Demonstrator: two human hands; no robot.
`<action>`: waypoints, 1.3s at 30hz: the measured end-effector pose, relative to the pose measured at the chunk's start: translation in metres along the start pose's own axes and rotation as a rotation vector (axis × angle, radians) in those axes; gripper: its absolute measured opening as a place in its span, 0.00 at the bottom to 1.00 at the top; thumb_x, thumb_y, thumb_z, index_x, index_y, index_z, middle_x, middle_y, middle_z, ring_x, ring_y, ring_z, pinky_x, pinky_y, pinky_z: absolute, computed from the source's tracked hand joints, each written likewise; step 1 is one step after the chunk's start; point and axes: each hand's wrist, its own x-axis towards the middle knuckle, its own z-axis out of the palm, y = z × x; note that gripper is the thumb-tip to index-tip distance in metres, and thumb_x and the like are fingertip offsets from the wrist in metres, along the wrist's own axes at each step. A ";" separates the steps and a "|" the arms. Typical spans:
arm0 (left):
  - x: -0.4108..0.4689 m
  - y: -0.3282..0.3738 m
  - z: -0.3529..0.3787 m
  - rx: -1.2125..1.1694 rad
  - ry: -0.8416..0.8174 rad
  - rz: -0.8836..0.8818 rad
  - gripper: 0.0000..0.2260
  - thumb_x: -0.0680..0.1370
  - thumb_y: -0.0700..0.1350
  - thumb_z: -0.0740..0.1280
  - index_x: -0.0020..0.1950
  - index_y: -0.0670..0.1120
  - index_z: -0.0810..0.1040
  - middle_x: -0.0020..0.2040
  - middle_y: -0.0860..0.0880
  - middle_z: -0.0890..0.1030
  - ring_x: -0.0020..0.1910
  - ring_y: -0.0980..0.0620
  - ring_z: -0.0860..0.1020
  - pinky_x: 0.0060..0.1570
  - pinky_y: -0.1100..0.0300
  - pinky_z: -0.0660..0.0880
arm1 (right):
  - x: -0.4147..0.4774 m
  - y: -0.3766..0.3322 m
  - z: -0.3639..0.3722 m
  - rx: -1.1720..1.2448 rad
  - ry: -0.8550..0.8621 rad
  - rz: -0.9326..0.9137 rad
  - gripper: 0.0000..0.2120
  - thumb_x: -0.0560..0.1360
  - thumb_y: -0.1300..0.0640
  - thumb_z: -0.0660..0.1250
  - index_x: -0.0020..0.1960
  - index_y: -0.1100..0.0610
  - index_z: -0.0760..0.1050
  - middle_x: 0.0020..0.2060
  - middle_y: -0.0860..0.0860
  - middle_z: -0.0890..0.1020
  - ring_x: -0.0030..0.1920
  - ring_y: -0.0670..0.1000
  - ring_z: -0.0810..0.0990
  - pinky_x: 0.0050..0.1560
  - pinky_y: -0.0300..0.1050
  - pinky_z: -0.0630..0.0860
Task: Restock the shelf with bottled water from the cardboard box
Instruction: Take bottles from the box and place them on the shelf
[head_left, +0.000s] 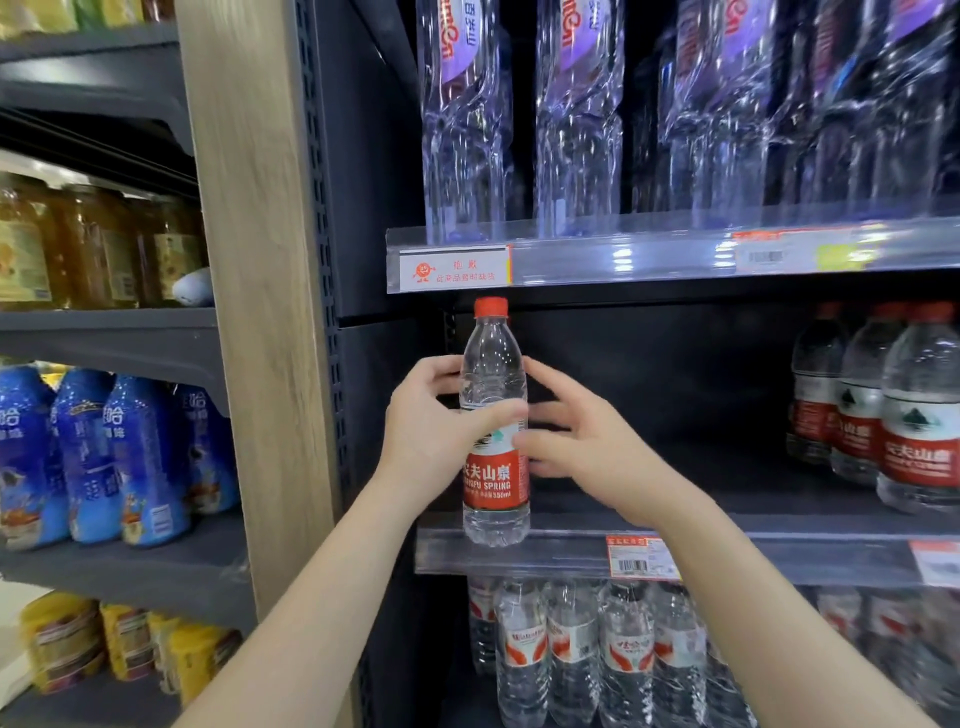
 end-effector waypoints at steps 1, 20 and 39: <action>0.004 -0.004 0.004 -0.007 -0.001 -0.009 0.33 0.62 0.52 0.87 0.64 0.55 0.79 0.55 0.55 0.86 0.50 0.63 0.85 0.49 0.56 0.85 | 0.000 0.003 0.001 -0.041 -0.029 0.012 0.44 0.73 0.55 0.75 0.79 0.31 0.58 0.60 0.45 0.85 0.56 0.49 0.87 0.55 0.47 0.84; 0.023 -0.064 0.005 -0.062 -0.266 -0.173 0.36 0.79 0.43 0.76 0.78 0.70 0.65 0.54 0.53 0.88 0.51 0.61 0.87 0.46 0.67 0.82 | 0.043 0.053 0.016 -0.089 0.218 -0.002 0.45 0.74 0.61 0.78 0.82 0.40 0.59 0.60 0.45 0.85 0.58 0.45 0.85 0.61 0.46 0.82; 0.040 -0.078 0.024 0.303 -0.203 -0.080 0.34 0.84 0.47 0.71 0.85 0.61 0.58 0.70 0.47 0.82 0.73 0.46 0.76 0.69 0.57 0.70 | 0.066 0.072 0.009 -0.376 0.294 0.054 0.43 0.77 0.52 0.75 0.80 0.31 0.53 0.46 0.37 0.81 0.48 0.37 0.81 0.42 0.23 0.74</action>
